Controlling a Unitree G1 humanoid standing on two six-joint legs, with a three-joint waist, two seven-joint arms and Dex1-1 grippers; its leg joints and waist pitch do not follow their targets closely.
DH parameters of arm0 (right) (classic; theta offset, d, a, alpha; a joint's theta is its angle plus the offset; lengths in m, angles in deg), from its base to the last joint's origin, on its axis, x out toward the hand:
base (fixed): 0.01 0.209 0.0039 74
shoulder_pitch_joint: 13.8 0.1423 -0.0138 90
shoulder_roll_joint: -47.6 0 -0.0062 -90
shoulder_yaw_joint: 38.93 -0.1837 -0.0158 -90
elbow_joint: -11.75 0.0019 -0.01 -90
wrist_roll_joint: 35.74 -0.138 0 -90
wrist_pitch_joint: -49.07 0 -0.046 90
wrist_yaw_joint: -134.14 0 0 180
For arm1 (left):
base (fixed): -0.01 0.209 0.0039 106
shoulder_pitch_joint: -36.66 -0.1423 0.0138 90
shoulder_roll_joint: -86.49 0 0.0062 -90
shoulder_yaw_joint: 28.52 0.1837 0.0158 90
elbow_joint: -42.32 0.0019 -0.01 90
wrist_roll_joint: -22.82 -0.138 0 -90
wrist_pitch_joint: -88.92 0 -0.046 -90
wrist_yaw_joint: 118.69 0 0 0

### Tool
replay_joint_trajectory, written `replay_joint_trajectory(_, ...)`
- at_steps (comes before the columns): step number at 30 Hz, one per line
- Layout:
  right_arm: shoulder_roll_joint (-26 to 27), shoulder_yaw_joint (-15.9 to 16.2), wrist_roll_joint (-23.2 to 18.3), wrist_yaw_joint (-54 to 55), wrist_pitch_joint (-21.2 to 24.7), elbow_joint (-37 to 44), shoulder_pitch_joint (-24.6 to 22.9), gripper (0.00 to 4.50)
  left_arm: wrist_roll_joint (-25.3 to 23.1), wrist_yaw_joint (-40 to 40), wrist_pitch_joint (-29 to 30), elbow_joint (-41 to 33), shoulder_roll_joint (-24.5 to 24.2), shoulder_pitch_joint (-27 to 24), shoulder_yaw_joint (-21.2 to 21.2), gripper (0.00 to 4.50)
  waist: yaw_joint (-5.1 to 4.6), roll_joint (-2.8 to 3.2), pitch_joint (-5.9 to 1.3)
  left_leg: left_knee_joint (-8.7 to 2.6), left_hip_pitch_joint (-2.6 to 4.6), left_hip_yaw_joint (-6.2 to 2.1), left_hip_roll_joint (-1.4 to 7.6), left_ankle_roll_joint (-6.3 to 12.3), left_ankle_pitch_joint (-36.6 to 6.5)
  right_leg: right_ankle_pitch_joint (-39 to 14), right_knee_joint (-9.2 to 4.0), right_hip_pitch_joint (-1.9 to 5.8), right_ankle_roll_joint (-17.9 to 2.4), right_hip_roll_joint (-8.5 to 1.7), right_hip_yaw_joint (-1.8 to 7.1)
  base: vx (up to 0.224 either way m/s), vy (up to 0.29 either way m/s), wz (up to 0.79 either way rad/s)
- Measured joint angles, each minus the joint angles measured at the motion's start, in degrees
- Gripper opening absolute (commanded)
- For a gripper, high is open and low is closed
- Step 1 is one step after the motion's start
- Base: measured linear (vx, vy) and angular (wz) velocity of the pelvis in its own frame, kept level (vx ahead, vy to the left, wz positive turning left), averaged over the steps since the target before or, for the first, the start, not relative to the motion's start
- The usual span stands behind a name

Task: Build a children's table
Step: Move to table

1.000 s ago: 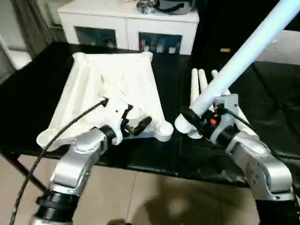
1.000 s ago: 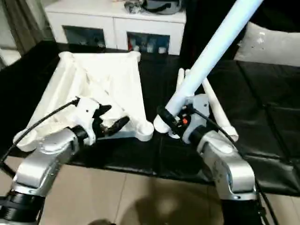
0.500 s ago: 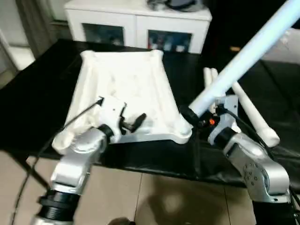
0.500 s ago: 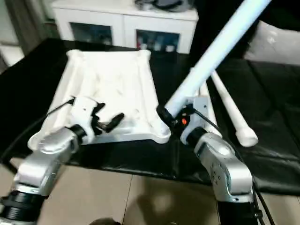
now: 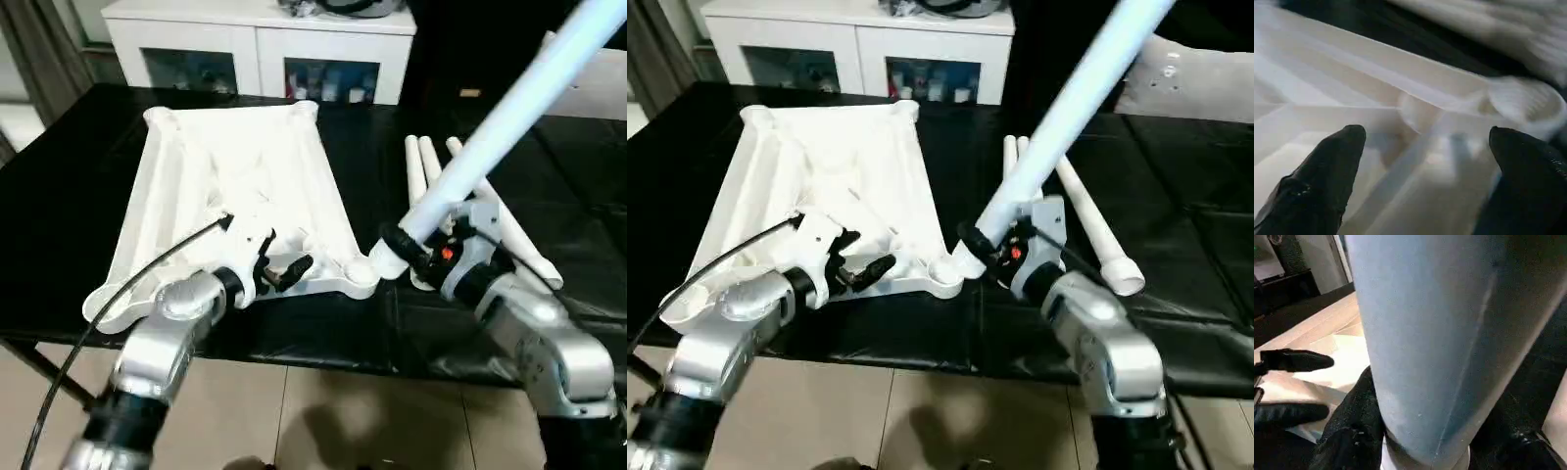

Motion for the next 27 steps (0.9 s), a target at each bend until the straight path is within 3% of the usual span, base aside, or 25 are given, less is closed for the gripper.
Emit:
replay_joint_trajectory(7,-0.5,-0.3,-0.5,-0.9,0.1,-0.8,1.1,1.88,-0.5,-6.7,-1.0,3.5,-1.7,0.9,2.8,4.5,-0.04,-0.04,0.02,0.0,0.03,0.1,0.0,-0.01,0.0,0.0,0.01,0.0,0.0,-0.01,0.05,0.0,0.0,0.0)
replay_joint_trajectory(15,-2.0,-0.7,0.5,-1.3,-1.9,-3.0,1.7,1.88,-1.1,-13.5,-2.6,9.5,-3.4,6.3,4.4,4.5,0.28,-0.04,0.02,0.0,0.05,0.1,0.01,-0.26,0.2,0.0,0.08,0.01,-0.1,-0.02,0.05,0.0,0.0,0.0)
replay_joint_trajectory(20,-1.9,-1.8,0.5,-1.8,-2.8,-3.5,1.7,1.88,-1.2,-15.8,-3.5,12.9,-3.4,8.2,5.1,4.03,0.55,-0.02,0.02,-0.01,0.04,0.1,0.02,-0.26,0.2,0.0,0.08,-0.01,-0.1,-0.02,0.04,0.0,0.0,0.0)
replay_joint_trajectory(27,-3.1,-0.8,0.7,-3.1,-2.5,-3.6,1.7,1.88,-1.1,-19.4,-4.0,16.7,-2.8,10.6,5.4,3.43,0.72,-0.02,0.02,-0.01,0.05,0.1,0.02,-0.26,0.2,0.0,0.1,0.0,-0.1,-0.03,0.05,0.0,0.0,0.0)
